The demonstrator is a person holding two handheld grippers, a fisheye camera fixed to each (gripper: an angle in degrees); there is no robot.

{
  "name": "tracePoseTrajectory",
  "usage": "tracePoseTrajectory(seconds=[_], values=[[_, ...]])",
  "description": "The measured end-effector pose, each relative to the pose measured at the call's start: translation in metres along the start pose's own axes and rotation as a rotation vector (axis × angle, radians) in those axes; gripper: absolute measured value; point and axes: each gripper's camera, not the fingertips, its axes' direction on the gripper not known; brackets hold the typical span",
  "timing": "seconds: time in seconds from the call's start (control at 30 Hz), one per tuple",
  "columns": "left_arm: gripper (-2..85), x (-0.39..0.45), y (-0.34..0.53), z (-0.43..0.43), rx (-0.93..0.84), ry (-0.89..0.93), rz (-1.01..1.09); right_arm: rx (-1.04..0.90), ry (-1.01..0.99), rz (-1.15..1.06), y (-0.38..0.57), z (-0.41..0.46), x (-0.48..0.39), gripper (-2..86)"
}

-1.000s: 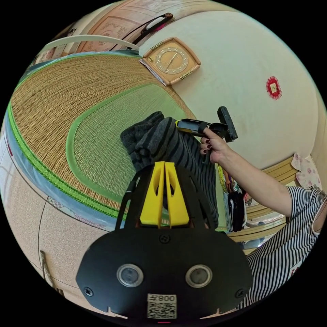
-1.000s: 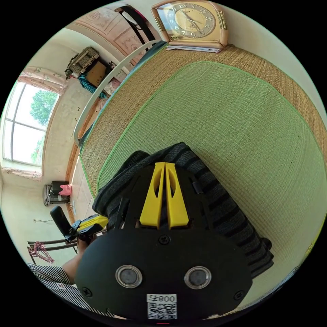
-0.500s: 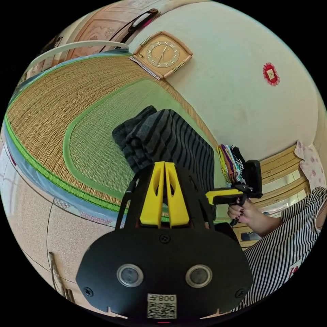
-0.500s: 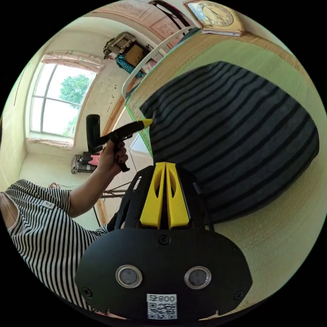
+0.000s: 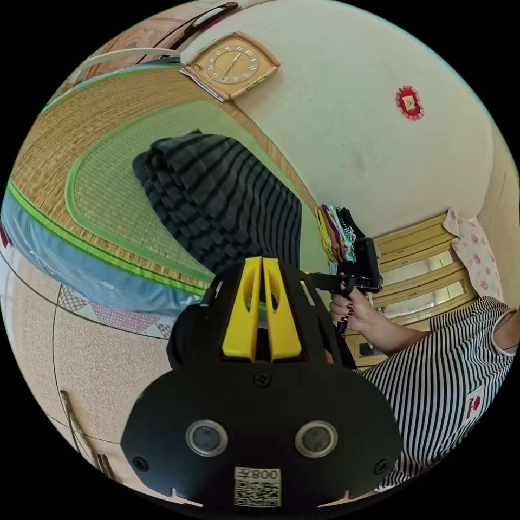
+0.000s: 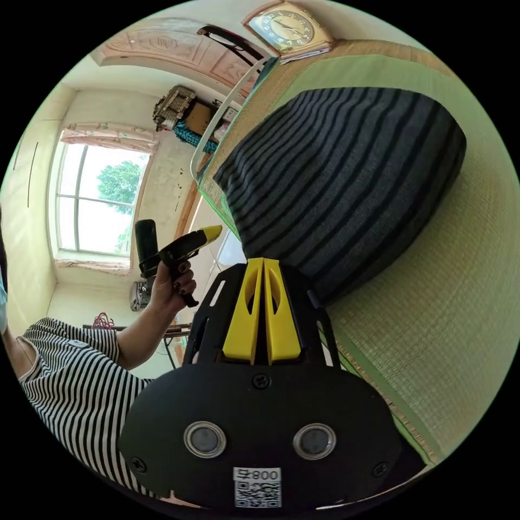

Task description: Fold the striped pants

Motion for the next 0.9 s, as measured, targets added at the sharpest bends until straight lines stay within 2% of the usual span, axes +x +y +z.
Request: tracePoseTrajectory(seconds=[0.23,0.47,0.57,0.73,0.9], values=[[6.3,0.039,0.025,0.066,-0.24,0.151,0.029,0.027,-0.083,0.098,0.039,-0.003,0.058,0.1],[6.3,0.054,0.023,0.115,-0.378,0.036,0.017,0.089,-0.182,0.185,0.082,-0.026,0.107,0.7],[4.2,0.057,0.023,0.124,-0.393,0.006,0.018,0.117,-0.224,0.253,0.105,-0.031,0.136,1.8],[2.2,0.066,0.027,0.119,-0.354,0.004,0.07,0.136,-0.353,0.315,0.121,-0.024,0.174,9.0],[1.4,0.071,0.031,0.114,-0.326,0.017,0.113,0.134,-0.472,0.35,0.122,-0.01,0.199,10.7]])
